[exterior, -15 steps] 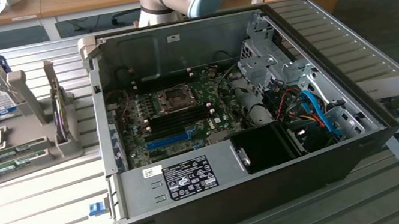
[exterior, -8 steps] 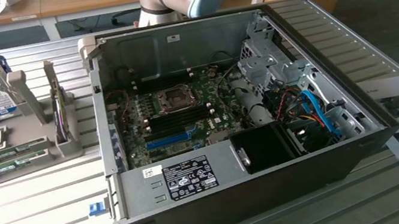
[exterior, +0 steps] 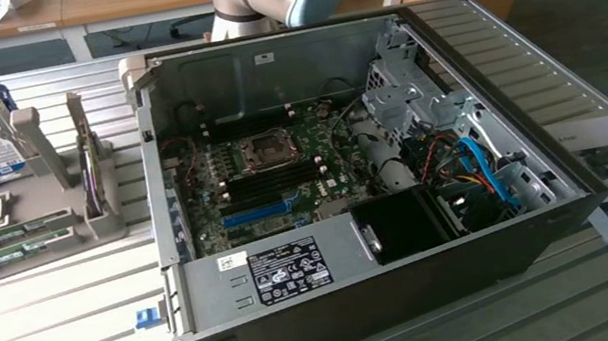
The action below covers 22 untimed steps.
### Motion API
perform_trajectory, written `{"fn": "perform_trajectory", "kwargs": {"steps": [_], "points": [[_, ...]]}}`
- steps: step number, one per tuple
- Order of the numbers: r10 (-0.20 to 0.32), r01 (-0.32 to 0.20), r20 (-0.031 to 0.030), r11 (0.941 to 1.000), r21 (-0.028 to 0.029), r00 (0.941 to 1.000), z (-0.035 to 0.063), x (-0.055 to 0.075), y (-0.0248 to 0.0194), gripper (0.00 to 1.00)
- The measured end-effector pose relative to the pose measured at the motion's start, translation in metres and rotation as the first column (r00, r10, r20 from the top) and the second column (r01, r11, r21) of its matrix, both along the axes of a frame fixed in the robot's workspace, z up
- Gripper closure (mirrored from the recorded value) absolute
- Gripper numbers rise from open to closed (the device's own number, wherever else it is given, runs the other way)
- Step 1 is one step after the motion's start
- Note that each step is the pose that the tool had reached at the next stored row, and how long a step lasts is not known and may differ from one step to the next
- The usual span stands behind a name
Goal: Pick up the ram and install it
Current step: 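Pick up the ram and move it above insertion slot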
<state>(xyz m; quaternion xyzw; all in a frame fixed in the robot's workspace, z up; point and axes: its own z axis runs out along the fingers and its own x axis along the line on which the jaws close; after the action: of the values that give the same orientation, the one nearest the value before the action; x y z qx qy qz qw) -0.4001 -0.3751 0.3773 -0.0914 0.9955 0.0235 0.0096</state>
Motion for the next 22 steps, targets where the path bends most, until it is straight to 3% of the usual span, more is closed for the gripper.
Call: {"fn": "perform_trajectory", "kwargs": {"steps": [5, 11, 17, 22], "points": [[0.076, -0.076, 0.0, 0.9971, 0.0, 0.9971, 0.0, 0.0, 0.0, 0.91], [0.17, -0.17, -0.0001, 0.9854, 0.0, 0.9854, 0.0, 0.0, 0.0, 0.91], [0.264, -0.264, 0.0, 0.9644, 0.0, 0.9644, 0.0, 0.0, 0.0, 0.91], [0.341, -0.341, 0.0, 0.9402, 0.0, 0.9402, 0.0, 0.0, 0.0, 0.91]]}}
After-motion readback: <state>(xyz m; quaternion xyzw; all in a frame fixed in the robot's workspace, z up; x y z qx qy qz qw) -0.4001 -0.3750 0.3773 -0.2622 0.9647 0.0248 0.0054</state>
